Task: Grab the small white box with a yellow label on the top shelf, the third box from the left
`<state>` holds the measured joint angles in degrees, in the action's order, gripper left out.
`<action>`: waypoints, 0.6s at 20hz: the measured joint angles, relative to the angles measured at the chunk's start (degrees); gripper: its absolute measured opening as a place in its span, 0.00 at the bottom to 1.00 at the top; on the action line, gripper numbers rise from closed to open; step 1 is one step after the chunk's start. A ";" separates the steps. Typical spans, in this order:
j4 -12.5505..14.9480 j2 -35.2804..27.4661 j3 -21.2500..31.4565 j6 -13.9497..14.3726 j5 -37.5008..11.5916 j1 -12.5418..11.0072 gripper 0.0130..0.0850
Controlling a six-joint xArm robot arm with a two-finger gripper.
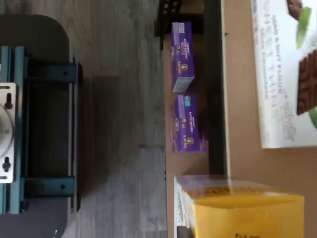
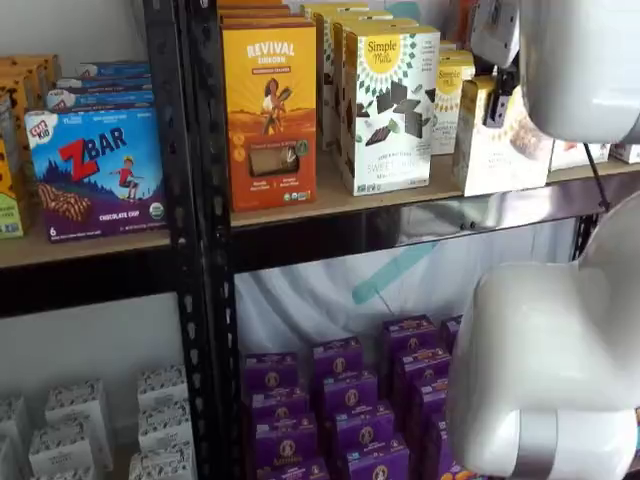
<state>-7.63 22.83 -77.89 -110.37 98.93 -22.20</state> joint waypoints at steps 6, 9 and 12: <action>1.00 3.70 3.04 0.49 1.52 0.62 0.28; 1.33 5.05 4.32 0.66 1.83 0.83 0.28; 1.41 6.71 5.95 0.73 1.93 0.89 0.28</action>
<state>-6.23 29.54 -71.94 -109.64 100.86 -21.31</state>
